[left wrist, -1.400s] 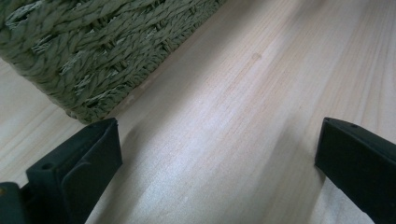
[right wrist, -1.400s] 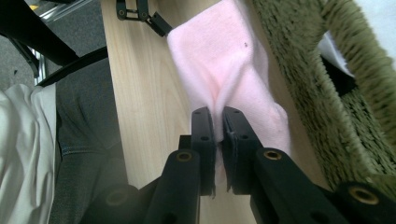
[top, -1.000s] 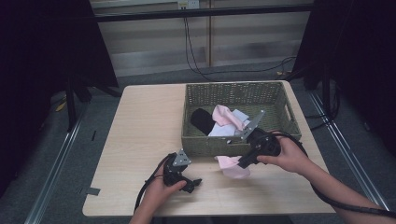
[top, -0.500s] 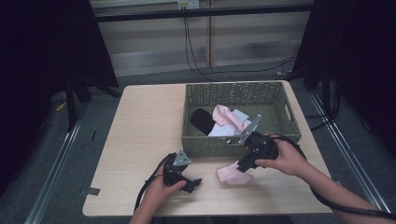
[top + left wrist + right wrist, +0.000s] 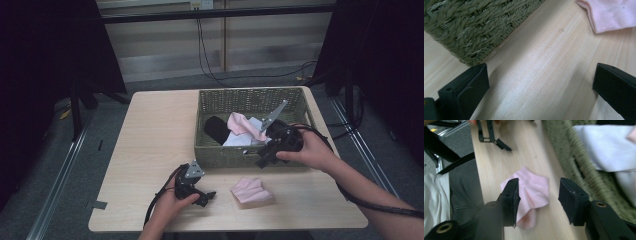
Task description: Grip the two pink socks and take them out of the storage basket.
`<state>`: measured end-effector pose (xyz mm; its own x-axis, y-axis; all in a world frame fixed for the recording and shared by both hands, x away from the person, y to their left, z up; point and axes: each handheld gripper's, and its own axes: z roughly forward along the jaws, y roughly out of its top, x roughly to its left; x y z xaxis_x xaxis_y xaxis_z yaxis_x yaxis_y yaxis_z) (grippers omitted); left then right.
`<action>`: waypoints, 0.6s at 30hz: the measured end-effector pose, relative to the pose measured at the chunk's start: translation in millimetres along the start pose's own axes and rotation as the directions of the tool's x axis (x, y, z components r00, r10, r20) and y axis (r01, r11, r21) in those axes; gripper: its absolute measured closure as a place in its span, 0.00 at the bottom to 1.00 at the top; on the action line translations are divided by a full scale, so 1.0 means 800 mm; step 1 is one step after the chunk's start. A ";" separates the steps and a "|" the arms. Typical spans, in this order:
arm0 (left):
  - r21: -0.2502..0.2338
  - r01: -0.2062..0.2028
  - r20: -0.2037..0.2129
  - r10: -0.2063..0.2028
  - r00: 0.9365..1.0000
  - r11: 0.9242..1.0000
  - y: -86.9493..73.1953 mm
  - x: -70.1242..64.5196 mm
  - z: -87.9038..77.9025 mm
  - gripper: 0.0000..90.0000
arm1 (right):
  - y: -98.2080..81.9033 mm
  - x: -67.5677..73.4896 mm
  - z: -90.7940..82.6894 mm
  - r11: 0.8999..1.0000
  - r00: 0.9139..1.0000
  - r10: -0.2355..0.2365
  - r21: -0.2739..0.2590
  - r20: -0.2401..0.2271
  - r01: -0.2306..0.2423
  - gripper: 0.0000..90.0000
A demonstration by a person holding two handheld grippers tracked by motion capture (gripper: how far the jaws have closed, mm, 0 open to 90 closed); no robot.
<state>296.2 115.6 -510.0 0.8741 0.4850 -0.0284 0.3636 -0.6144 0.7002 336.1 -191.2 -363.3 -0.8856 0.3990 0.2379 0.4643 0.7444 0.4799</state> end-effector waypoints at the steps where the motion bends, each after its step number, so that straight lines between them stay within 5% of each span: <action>1: 0.000 0.000 0.000 0.000 1.000 1.000 0.000 0.000 0.000 0.00 | 0.000 0.000 0.000 1.000 1.000 0.000 0.000 0.000 0.000 0.55; 10: -0.008 0.009 -0.001 -0.009 1.000 1.000 0.000 -0.001 0.001 0.00 | 0.024 -0.027 -0.019 0.998 0.998 0.044 -0.041 0.051 -0.042 0.49; 18: -0.007 0.007 -0.002 -0.007 1.000 1.000 0.000 0.000 0.001 0.00 | 0.036 -0.075 -0.003 0.993 0.984 0.115 -0.026 0.133 -0.112 0.45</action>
<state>296.0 115.1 -510.2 0.8709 0.4904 -0.0324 0.3677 -0.6064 0.7050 402.3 -194.7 -361.9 -0.8165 0.5496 0.1767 0.5602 0.6805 0.4723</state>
